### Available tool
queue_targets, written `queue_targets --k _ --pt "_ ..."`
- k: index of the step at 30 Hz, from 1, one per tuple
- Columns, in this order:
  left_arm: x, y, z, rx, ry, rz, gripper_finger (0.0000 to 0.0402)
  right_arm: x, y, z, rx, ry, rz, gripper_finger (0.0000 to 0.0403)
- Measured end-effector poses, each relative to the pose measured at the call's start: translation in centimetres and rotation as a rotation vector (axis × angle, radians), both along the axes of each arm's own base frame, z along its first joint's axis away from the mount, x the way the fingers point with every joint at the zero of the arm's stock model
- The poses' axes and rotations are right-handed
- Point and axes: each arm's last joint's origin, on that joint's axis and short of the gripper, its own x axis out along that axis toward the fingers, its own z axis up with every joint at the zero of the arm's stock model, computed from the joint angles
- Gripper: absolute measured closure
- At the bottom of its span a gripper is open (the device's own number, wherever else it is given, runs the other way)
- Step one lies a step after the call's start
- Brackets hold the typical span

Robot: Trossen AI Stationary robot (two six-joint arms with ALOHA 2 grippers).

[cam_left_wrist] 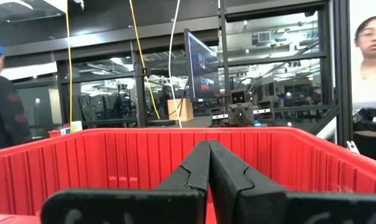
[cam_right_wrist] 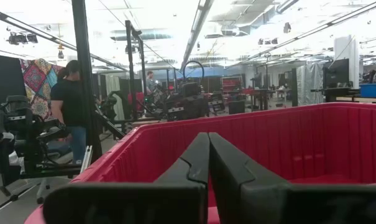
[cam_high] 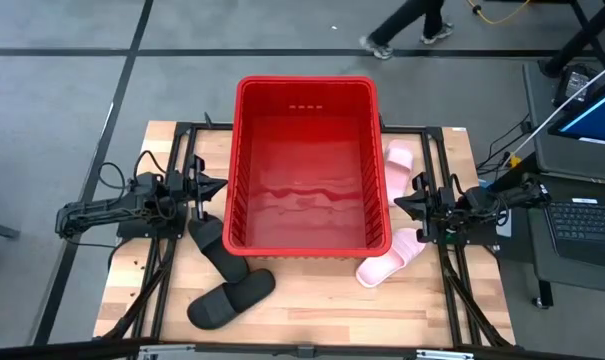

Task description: Pick and place slides into bin

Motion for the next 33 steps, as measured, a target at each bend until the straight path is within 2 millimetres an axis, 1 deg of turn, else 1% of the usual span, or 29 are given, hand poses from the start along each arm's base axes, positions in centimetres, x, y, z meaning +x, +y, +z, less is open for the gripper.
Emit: queue_targets --k 31,33 --pt "0.0 0.0 0.0 0.0 0.0 0.0 0.04 0.0 0.0 0.0 -0.001 0.0 0.0 0.0389" --pt "0.0 0.0 0.0 0.0 0.0 0.0 0.04 -0.02 -0.01 0.06 -0.038 -0.003 -0.013 0.0389"
